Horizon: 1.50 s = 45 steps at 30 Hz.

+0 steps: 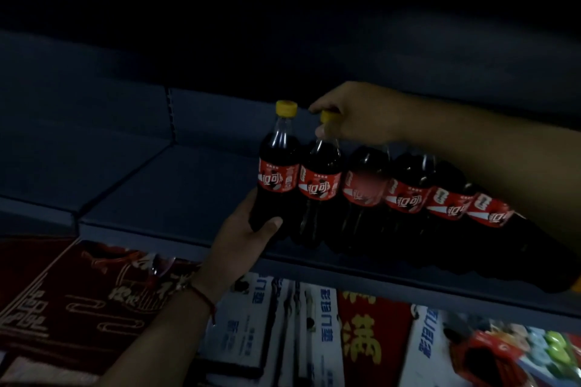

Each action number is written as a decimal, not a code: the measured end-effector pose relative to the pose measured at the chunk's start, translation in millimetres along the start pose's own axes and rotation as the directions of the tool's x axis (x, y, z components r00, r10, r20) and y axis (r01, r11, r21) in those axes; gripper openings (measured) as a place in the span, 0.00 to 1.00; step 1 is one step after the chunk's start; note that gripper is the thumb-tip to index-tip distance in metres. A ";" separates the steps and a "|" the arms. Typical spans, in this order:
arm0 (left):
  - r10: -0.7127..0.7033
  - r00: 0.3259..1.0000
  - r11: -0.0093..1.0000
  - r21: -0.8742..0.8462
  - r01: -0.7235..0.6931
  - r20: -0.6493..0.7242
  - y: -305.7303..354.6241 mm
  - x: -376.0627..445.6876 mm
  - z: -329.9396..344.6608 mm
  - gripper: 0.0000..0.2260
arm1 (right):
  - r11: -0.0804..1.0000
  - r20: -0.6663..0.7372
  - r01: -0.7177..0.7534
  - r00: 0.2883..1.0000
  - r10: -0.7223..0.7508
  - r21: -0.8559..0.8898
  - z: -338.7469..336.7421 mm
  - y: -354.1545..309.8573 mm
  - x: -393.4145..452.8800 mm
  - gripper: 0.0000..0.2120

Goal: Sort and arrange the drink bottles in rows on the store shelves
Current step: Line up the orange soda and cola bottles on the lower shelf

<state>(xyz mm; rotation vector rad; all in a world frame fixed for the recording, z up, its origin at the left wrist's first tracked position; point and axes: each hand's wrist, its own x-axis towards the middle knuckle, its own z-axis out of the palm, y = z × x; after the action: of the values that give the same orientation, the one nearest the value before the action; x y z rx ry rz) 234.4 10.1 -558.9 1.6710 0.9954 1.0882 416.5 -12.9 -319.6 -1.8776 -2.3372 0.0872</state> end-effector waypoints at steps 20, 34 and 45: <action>0.017 1.000 1.000 -0.023 -0.017 0.000 3.7 -4.7 12.9 0.30 | 0.999 -0.041 -0.021 0.999 0.020 -0.034 5.3 4.0 -2.0 0.27; 0.310 0.948 0.822 0.520 -0.230 -0.070 18.1 -11.5 39.1 0.57 | 0.959 0.047 -0.127 0.989 0.143 -0.253 18.4 40.1 -44.0 0.46; 0.447 0.875 0.761 0.593 -0.264 -0.184 51.8 -15.9 26.4 0.50 | 0.973 -0.050 -0.014 0.999 0.003 -0.230 13.2 57.1 -55.0 0.51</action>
<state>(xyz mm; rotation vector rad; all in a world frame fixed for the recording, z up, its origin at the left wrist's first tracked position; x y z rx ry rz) 262.6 -26.0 -519.6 2.2809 1.3194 1.4537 481.3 -53.5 -344.4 -1.9646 -2.3949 -0.2382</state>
